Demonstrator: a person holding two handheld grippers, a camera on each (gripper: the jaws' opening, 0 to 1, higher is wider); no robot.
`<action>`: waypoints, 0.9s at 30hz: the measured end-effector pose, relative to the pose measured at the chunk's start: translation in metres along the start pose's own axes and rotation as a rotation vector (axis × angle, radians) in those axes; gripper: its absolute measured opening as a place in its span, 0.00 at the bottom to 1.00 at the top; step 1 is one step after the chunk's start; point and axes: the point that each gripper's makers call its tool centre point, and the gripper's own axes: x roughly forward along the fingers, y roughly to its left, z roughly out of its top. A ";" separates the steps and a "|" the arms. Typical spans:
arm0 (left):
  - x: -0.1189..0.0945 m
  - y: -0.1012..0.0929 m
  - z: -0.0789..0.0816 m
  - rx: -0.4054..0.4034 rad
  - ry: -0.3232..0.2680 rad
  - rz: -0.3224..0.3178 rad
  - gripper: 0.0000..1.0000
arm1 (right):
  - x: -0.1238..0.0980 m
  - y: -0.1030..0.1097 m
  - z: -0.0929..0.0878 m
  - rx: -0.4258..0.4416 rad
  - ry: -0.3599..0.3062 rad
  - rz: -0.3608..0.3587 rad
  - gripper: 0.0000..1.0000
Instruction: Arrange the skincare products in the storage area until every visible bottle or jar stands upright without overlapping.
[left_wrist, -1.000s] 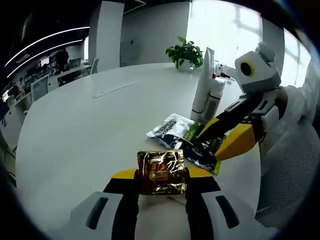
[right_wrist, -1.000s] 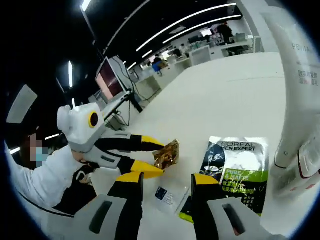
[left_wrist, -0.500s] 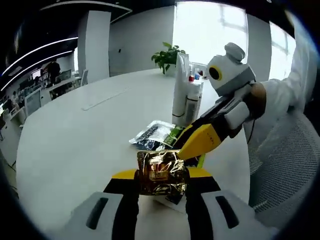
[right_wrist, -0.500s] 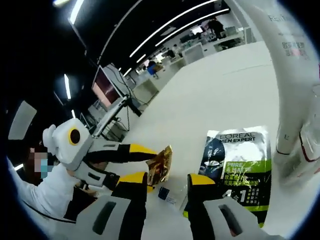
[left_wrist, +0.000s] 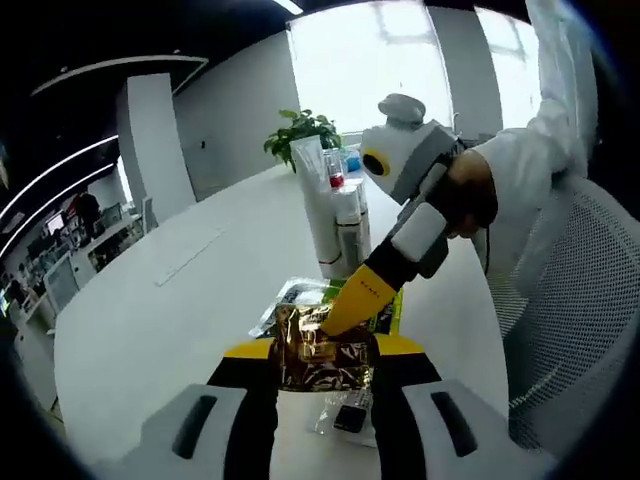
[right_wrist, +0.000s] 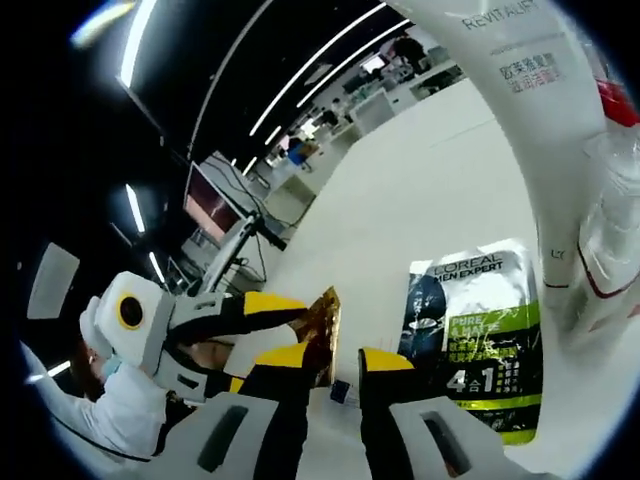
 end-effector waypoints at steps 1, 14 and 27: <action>0.000 0.001 0.001 0.008 -0.006 0.000 0.30 | -0.001 0.001 0.000 0.004 -0.005 0.003 0.12; 0.000 0.002 -0.002 0.056 -0.011 0.004 0.11 | -0.006 -0.008 0.000 0.036 -0.025 0.000 0.00; 0.005 0.021 -0.031 -0.019 0.098 0.045 0.22 | -0.013 -0.016 0.003 0.033 -0.028 -0.007 0.00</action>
